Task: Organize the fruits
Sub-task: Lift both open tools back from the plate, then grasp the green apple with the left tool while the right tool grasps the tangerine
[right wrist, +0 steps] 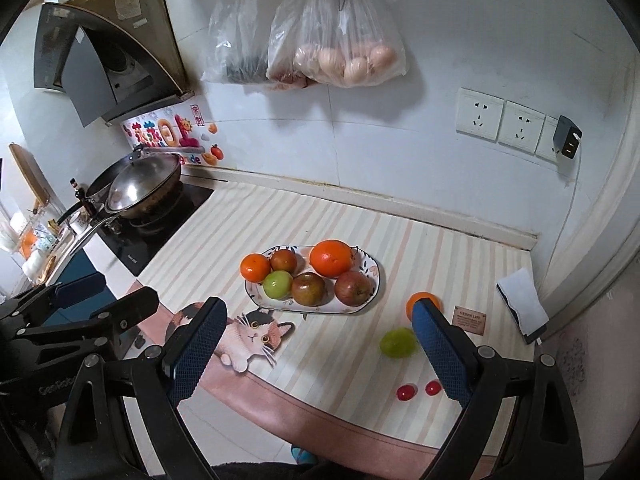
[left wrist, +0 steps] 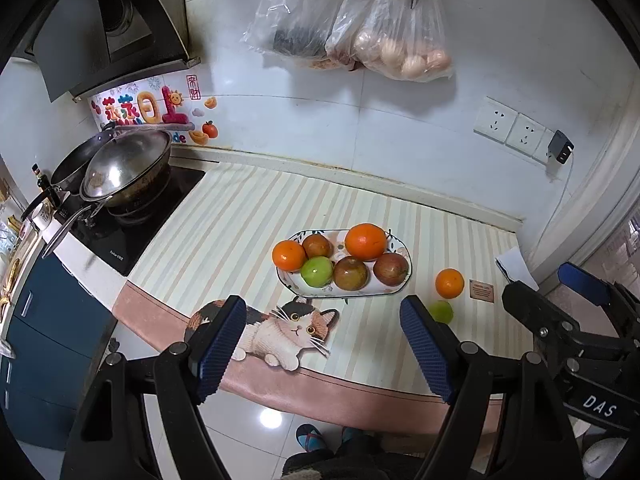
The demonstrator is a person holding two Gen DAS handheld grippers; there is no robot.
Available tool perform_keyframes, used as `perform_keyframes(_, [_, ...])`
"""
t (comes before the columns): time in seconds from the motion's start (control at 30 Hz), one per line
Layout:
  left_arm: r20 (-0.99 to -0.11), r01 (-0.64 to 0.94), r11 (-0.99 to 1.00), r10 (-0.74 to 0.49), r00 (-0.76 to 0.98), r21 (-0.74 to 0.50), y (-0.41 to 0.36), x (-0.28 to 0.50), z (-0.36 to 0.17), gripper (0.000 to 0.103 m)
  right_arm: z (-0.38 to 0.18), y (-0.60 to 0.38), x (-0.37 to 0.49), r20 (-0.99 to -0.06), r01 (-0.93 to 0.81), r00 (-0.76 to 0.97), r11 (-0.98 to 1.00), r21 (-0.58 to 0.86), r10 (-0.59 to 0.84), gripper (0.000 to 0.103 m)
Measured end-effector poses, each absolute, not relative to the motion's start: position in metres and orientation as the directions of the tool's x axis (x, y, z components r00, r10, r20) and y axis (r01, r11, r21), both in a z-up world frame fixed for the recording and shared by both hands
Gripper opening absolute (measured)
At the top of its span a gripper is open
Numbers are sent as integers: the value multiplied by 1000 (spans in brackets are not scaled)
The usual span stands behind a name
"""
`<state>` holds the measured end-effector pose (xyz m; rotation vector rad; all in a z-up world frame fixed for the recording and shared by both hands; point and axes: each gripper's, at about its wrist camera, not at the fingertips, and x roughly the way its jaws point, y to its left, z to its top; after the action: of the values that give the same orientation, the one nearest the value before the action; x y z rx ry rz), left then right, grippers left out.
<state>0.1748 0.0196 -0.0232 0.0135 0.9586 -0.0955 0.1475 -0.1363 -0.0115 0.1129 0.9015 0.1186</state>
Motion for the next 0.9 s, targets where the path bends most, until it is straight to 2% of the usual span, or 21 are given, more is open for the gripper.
perform_keyframes(0.43, [-824,77,996,-73,562,-36,12,174,-26,78,-23,-151,152,-787,-44,589,980,194,182,96])
perform_keyframes(0.53, [-835,71,997,-58,547,-22,5,183,-34,78,-32,-159,161,-798,-21,576,979,204,178,98])
perform_keyframes(0.67, [-854,62,998,-50,517,-20,-4,204,-51,78,-55,-182,179,-814,47,557,972,231,166,99])
perform_keyframes(0.9, [-908,90,996,-34,418,4,-38,251,-106,78,-127,-248,215,-878,223,462,941,254,128,99])
